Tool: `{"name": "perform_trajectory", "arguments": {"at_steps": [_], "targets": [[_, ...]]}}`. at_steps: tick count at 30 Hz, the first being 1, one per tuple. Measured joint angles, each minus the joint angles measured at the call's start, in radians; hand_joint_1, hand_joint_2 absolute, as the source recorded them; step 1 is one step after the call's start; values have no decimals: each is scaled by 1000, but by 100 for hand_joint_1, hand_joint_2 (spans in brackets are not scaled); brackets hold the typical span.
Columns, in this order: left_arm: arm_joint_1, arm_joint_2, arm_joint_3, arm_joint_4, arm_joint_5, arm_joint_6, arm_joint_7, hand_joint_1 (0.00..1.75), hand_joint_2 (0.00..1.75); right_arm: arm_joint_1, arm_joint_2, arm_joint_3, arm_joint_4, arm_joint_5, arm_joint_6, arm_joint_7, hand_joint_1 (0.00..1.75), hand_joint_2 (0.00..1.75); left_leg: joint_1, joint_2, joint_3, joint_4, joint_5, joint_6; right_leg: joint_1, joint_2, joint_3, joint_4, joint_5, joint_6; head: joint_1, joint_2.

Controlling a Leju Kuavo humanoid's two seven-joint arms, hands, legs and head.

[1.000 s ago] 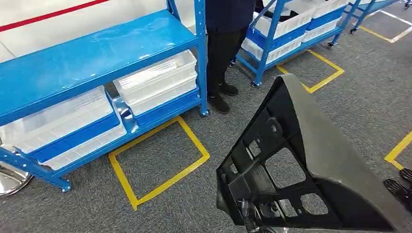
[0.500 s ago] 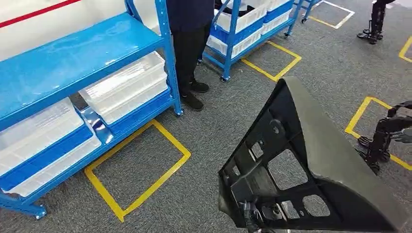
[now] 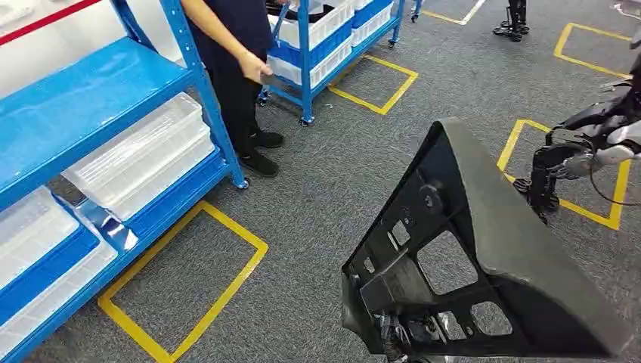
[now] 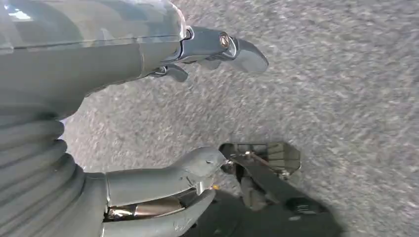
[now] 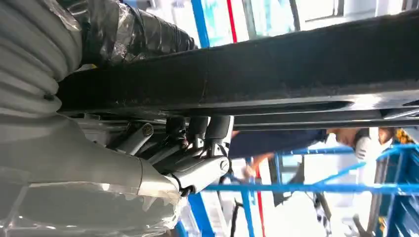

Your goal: Take the parts from the cabinet and place them on the table.

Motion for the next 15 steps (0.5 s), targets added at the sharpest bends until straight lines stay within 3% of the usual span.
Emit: {"name": "perform_trajectory", "arguments": {"at_steps": [1,4,5,11,12,13,14,15], "targets": [[0,3,0,0,0,0,0,0,175,-1,0,0,0,1,0,2,175,175,2,-61,4,-19,-15,6,2,8,-6,4,2,7,1,0],[-3,2,0,0,-6,-1,-3,0,175,-1,0,0,0,4,0,8,175,175,-7,-32,4,-31,-8,7,-12,51,-23,1,15,31,-1,0],[-2,2,0,0,-6,-1,-3,0,175,-1,0,0,0,4,0,8,175,175,-7,-26,9,-33,-6,9,-12,57,-24,-1,17,35,0,0],[-2,2,0,0,-6,-1,-3,0,175,0,0,-1,0,4,0,8,175,175,-7,-20,9,-37,-4,13,-11,64,-24,-2,19,38,1,0],[-1,2,0,0,-7,-1,-3,0,175,0,0,-1,-1,5,-1,9,175,175,8,-7,14,-53,6,19,-7,58,-25,6,16,40,-1,0],[-3,2,0,0,-7,-1,-3,0,175,-3,0,-2,-2,6,-1,9,175,175,1,29,16,-60,12,30,-1,-60,-68,95,-51,46,2,0],[-1,2,0,0,-7,-1,-3,0,175,-3,0,-2,-2,6,-1,10,175,175,0,36,14,-60,12,30,-1,-68,-83,126,-68,48,3,0],[0,2,0,0,-7,-1,-3,0,175,-2,0,-3,-1,6,-1,10,175,175,-2,78,12,-58,10,31,-11,-83,-155,286,-133,59,3,0]]}}
